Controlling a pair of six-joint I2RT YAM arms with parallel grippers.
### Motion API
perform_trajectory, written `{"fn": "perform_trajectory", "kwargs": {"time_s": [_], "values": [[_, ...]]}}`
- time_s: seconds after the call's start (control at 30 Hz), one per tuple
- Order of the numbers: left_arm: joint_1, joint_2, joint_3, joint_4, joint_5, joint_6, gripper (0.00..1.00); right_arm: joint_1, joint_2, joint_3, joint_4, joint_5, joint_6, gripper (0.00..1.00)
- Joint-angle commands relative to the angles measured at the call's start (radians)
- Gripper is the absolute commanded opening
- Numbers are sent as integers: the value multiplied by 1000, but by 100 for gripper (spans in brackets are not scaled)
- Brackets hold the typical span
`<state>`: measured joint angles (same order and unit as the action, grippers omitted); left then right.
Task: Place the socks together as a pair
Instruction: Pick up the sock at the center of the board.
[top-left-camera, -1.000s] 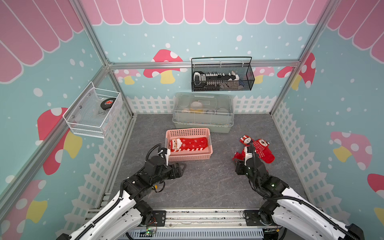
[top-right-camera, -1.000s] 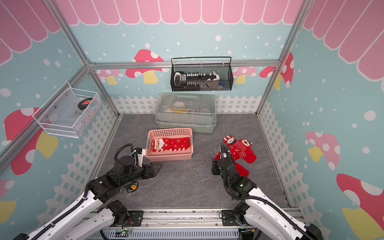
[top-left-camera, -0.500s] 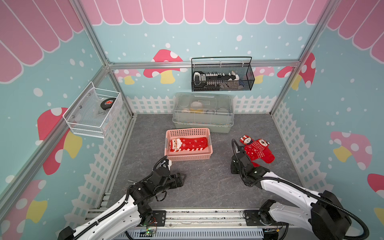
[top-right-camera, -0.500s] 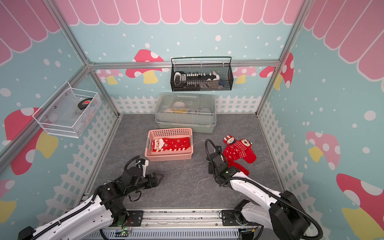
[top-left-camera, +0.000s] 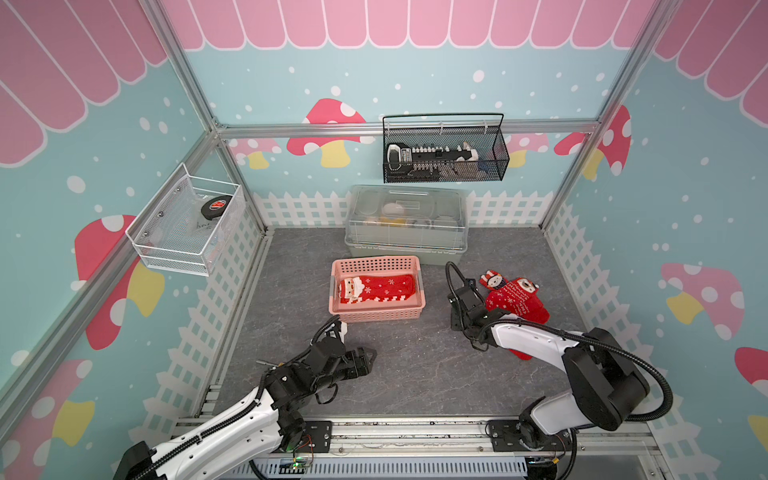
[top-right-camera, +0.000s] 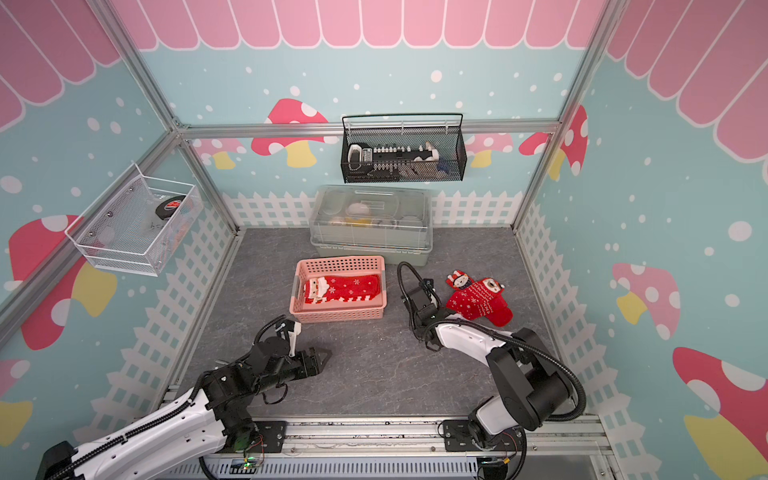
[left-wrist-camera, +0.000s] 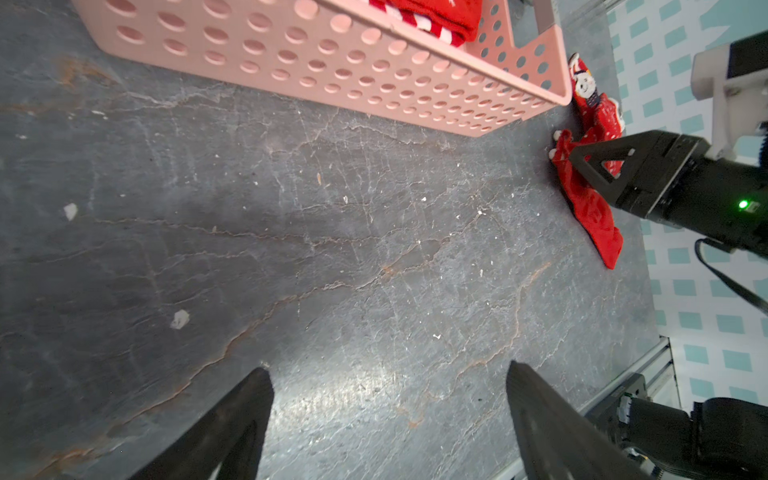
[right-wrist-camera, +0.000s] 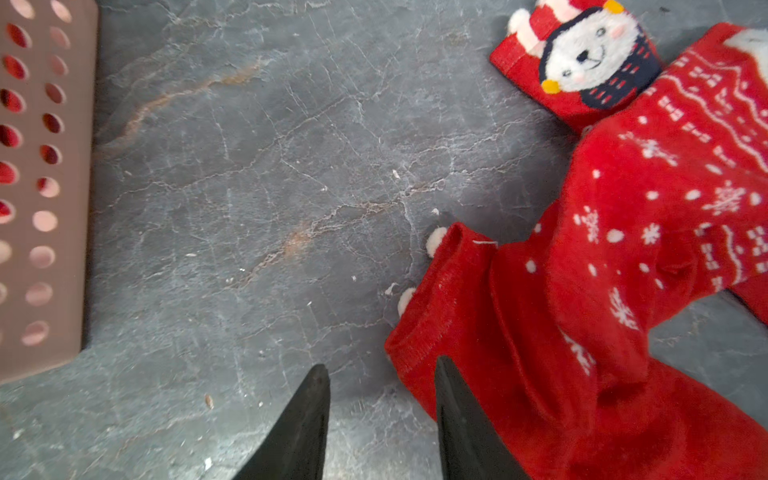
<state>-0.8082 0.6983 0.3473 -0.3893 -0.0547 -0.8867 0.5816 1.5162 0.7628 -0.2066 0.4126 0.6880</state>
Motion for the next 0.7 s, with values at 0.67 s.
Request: {"fn": "perform_trajectory", "kwargs": {"time_s": [0.67], "values": [[-88,18,53,15,-60,-37,89,-23,112,36,-8,62,-13,40]]}}
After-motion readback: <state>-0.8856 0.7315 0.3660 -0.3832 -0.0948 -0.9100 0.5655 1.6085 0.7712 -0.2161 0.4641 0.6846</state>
